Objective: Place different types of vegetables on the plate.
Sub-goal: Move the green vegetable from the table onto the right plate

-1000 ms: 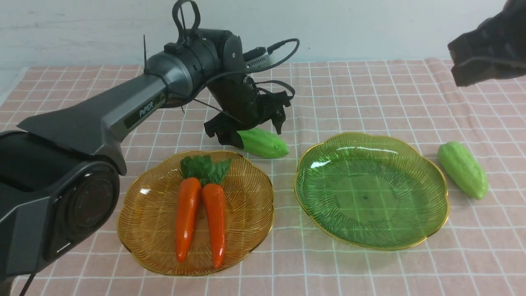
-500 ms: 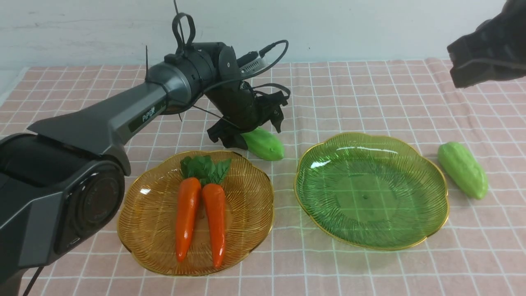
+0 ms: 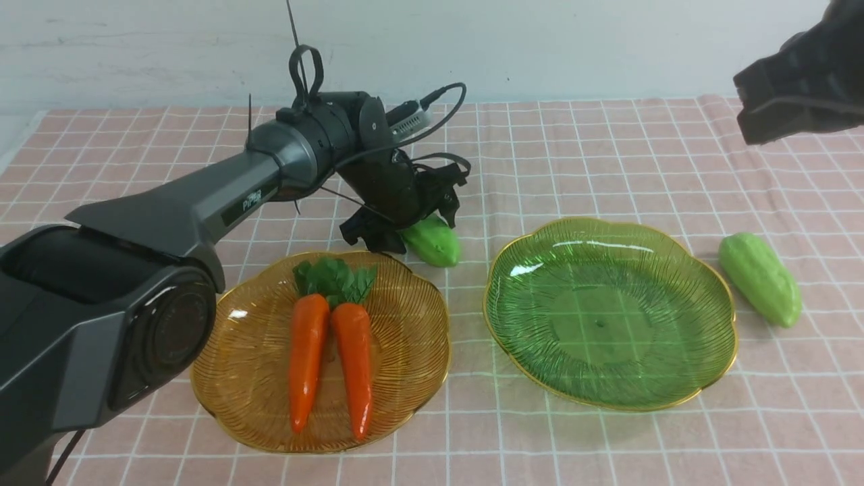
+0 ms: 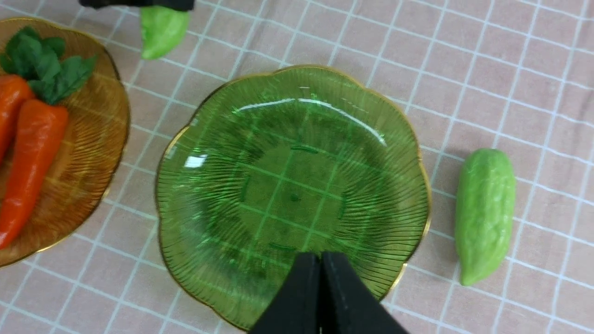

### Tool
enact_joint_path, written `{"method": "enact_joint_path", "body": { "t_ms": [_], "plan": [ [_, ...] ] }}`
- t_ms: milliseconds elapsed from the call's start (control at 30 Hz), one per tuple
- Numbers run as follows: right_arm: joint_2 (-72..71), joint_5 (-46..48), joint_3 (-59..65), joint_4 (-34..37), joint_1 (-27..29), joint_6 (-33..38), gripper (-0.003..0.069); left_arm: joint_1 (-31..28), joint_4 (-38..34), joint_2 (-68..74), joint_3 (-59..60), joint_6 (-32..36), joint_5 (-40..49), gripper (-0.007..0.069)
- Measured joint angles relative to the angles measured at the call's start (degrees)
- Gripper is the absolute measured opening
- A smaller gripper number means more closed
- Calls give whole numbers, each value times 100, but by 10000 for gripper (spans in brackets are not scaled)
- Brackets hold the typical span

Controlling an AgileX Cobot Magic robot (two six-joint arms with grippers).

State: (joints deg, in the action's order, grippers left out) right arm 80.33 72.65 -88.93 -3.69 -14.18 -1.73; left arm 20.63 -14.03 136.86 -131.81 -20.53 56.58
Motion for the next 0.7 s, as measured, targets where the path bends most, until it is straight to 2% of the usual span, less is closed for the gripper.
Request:
{"method": "enact_joint_path", "body": {
  "t_ms": [133, 300, 500, 700],
  "plan": [
    [6, -4, 0, -256, 797, -295, -15, 346, -18, -378, -672, 941, 940, 329],
    [210, -10, 0, -53, 1401, -331, -13, 908, -70, -441, -762, 1547, 1359, 325],
    [786, -261, 0, 452, 1703, -130, 34, 1523, -45, -202, -762, 1982, 1468, 325],
    [1487, -401, 0, 659, 1733, 107, 146, 1736, 235, 117, -762, 1954, 1487, 330]
  ]
}}
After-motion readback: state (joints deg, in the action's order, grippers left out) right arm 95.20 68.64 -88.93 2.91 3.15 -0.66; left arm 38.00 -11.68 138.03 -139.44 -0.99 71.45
